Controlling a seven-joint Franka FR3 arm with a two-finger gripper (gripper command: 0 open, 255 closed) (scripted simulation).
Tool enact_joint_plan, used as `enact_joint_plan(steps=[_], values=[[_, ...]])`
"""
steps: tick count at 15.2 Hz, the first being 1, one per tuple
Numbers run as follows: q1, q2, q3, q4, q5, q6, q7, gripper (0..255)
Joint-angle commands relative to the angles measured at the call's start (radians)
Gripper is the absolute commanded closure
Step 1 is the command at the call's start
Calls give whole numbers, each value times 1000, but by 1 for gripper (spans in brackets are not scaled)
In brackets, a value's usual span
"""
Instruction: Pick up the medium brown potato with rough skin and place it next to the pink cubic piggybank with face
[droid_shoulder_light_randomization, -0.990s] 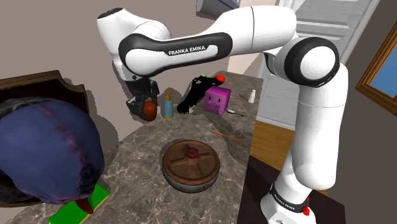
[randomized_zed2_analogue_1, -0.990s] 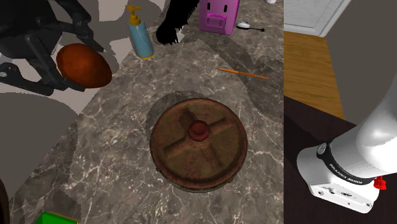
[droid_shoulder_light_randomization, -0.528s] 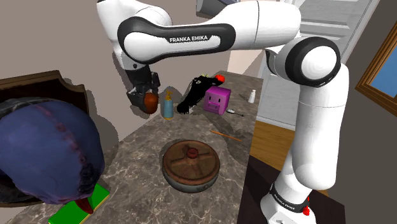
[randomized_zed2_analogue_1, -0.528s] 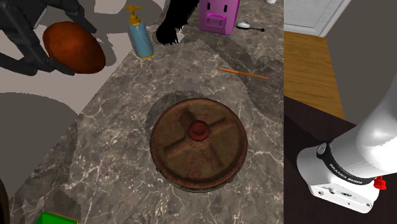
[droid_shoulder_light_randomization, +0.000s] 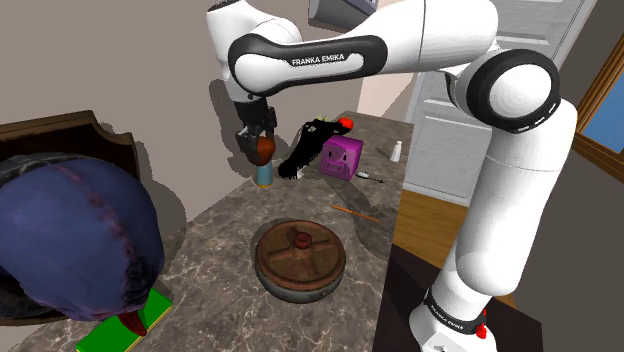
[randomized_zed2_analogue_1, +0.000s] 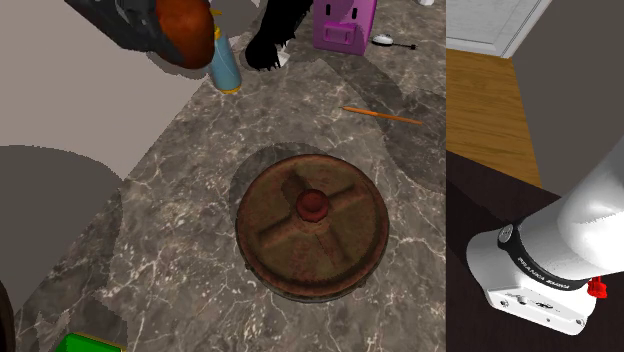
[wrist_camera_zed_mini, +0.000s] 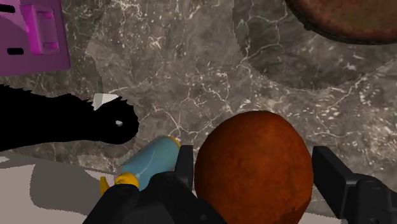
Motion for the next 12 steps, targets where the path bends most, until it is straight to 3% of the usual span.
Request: enact_joint_plan(steps=[1,12], values=[[-32,-27,-22,-38,6,30,-48,255],[-176,-88,-147,-126,14,146,-292,255]])
